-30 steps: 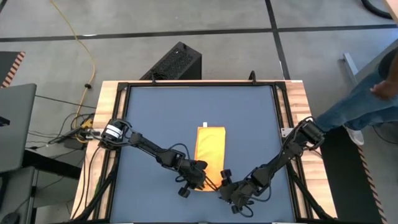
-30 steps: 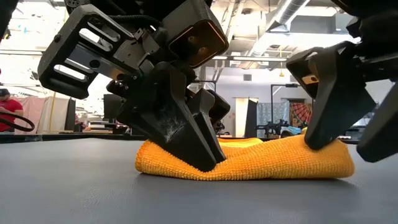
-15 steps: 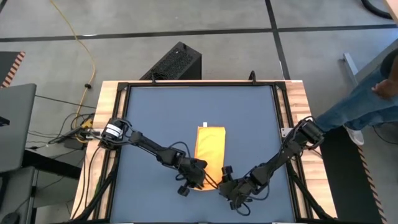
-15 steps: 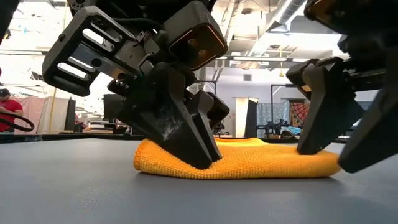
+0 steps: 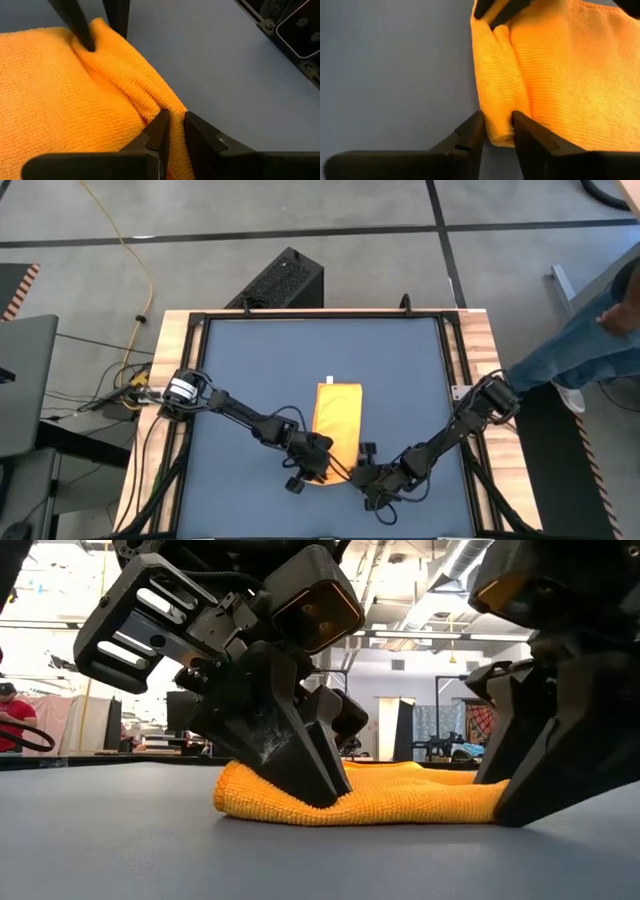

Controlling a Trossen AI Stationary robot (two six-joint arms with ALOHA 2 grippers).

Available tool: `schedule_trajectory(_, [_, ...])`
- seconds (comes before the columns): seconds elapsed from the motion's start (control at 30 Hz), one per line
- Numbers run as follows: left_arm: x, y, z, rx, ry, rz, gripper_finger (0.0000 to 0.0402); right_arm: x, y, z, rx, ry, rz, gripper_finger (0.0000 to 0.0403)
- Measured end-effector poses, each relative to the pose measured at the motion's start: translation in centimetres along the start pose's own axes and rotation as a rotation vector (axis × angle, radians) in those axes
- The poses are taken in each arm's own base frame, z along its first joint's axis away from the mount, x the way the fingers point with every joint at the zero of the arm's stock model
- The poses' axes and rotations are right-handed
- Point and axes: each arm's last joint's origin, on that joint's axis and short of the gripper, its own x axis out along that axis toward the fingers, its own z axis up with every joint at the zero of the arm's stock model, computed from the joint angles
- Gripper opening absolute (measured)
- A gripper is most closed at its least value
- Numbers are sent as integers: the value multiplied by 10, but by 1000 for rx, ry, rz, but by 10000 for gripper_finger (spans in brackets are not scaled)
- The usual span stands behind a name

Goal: Roll towel into tight, uniform cylinder
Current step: Roll the orange towel

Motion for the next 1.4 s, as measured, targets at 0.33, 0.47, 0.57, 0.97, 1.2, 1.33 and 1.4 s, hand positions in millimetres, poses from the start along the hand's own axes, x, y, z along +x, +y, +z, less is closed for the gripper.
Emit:
schedule_trajectory(0.33, [-18, 5, 8, -5, 5, 18, 50, 0, 10, -6, 122, -8, 17, 23])
schedule_trajectory(0.47, [-23, 3, 10, 7, 11, 26, 50, -2, 12, -7, 214, 0, 25, 19])
schedule_trajectory(0.57, [-23, 3, 10, 7, 13, 24, 50, -3, 13, -7, 314, 11, 46, 21])
schedule_trajectory(0.97, [-22, -4, 15, 70, -25, 6, 50, -7, 25, -6, 520, 87, 216, 26])
schedule_trajectory(1.2, [-41, -26, 34, 187, -93, 8, 40, -7, 25, -7, 548, 92, 214, 29])
schedule_trajectory(1.33, [-60, -47, 43, 246, -121, 67, 11, -6, 24, -7, 555, 93, 211, 27])
schedule_trajectory(1.4, [-68, -59, 39, 266, -141, 118, 3, -6, 24, -7, 561, 93, 211, 27])
